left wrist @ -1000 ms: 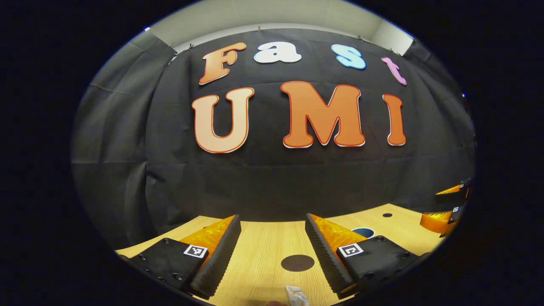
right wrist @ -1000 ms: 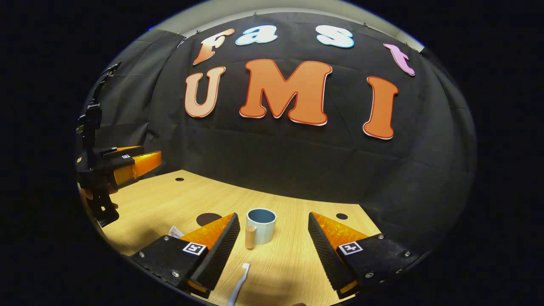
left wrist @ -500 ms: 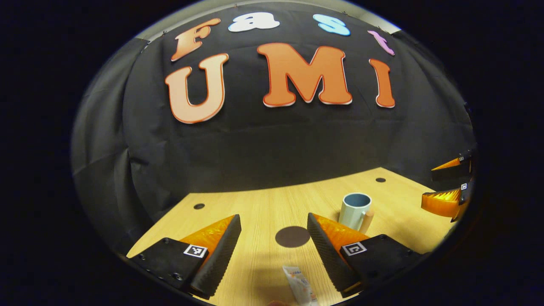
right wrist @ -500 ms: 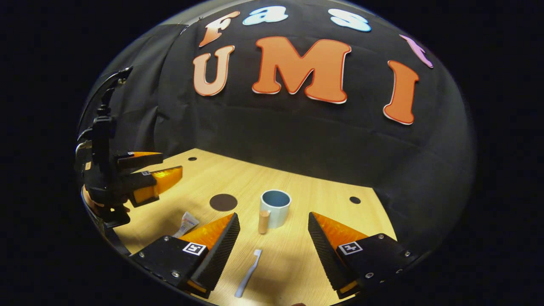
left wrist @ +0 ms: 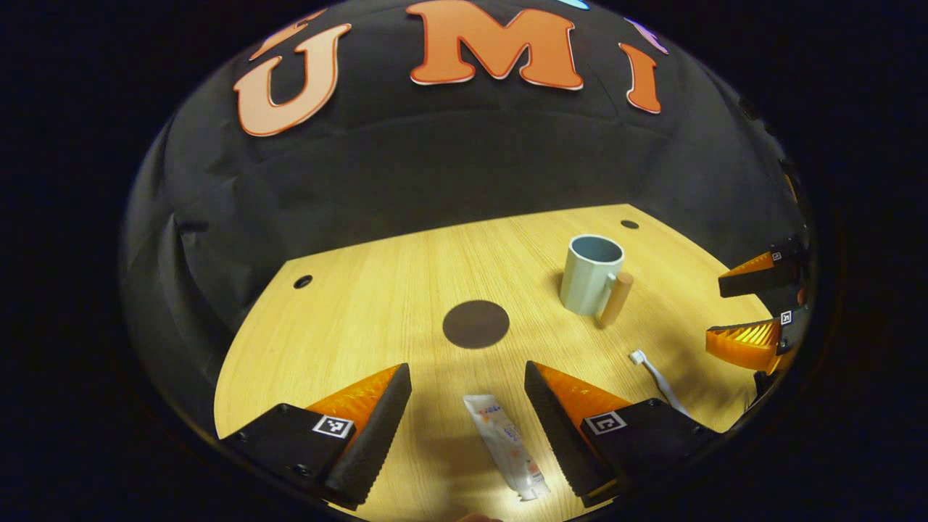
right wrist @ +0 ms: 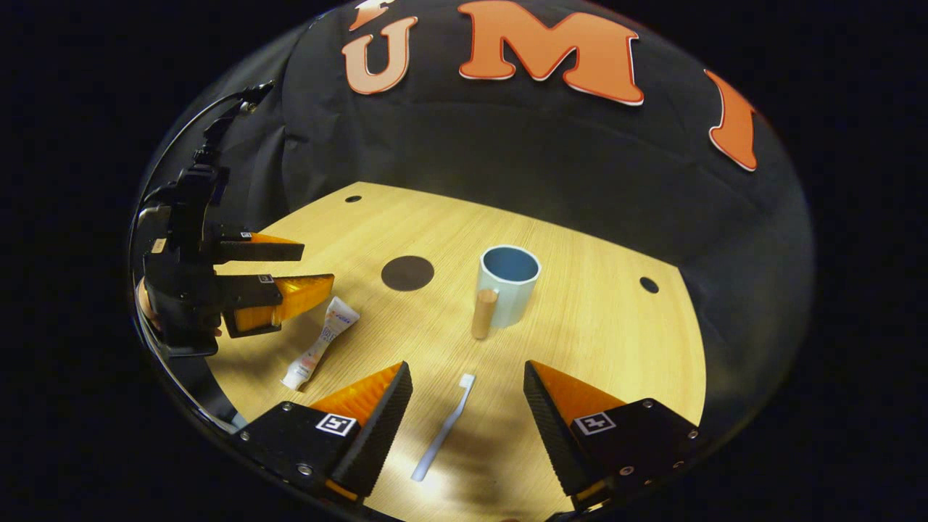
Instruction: Put the toothbrush and toothpaste on the desktop into the cup, then pick up the cup and place it on the coaster on the desktop.
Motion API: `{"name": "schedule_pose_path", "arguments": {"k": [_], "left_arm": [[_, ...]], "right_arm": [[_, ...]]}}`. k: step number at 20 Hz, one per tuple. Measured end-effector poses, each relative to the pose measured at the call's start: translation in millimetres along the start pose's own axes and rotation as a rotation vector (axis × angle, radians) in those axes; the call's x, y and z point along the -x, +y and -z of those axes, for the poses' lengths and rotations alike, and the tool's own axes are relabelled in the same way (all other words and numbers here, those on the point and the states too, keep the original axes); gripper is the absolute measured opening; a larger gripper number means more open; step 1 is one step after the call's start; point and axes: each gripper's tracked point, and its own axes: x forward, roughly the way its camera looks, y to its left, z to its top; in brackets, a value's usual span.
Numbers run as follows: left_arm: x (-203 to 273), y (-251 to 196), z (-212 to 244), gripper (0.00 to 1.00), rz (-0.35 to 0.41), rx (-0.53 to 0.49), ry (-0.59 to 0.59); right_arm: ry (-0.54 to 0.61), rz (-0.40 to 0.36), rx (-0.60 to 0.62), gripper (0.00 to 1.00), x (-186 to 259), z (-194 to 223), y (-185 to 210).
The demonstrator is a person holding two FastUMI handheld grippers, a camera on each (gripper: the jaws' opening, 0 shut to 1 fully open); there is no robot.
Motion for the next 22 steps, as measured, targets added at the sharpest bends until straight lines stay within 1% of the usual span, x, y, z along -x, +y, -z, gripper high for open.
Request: {"name": "schedule_pose_path", "arguments": {"k": [2, 3, 4, 7, 8, 9, 11, 12, 14, 15, 16, 17, 20, 21, 22], "left_arm": [[-4, -3, 12, 1.0, 0.019, 0.006, 0.059], [-6, -4, 18, 0.95, 0.024, 0.012, 0.089], [-7, -4, 26, 1.0, 0.028, 0.016, 0.118], [-13, -9, 46, 1.0, 0.034, 0.034, 0.209], [-15, -11, 52, 0.95, 0.042, 0.041, 0.235], [-16, -12, 57, 1.0, 0.049, 0.048, 0.264], [-19, -20, 69, 1.0, 0.066, 0.066, 0.317], [-21, -24, 75, 1.0, 0.077, 0.07, 0.346], [-23, -26, 81, 1.0, 0.081, 0.076, 0.386], [-25, -25, 82, 1.0, 0.079, 0.08, 0.404], [-27, -26, 82, 0.96, 0.081, 0.09, 0.42], [-28, -27, 82, 0.96, 0.088, 0.099, 0.444], [-31, -28, 79, 0.95, 0.095, 0.123, 0.52], [-34, -24, 71, 0.9, 0.076, 0.11, 0.526], [-35, -18, 60, 0.88, 0.059, 0.103, 0.521]], "right_arm": [[0.053, 0.009, 0.013, 0.93, -13, 13, 2], [0.087, -0.004, 0.016, 0.93, -18, 20, 6], [0.127, -0.021, 0.011, 0.93, -19, 26, 10], [0.217, -0.067, -0.028, 0.88, -25, 40, 12], [0.239, -0.068, -0.043, 0.88, -26, 41, 11], [0.256, -0.056, -0.051, 0.86, -27, 42, 10], [0.293, -0.024, -0.053, 0.83, -26, 44, 5], [0.312, -0.025, -0.056, 0.82, -26, 44, 6], [0.351, -0.058, -0.072, 0.77, -24, 43, 9], [0.362, -0.056, -0.079, 0.73, -25, 46, 7], [0.38, -0.054, -0.079, 0.7, -24, 48, 7], [0.391, -0.057, -0.08, 0.67, -25, 53, 9], [0.42, -0.084, -0.074, 0.63, -29, 60, 16], [0.425, -0.083, -0.078, 0.63, -31, 63, 15], [0.431, -0.082, -0.086, 0.63, -32, 64, 14]]}}
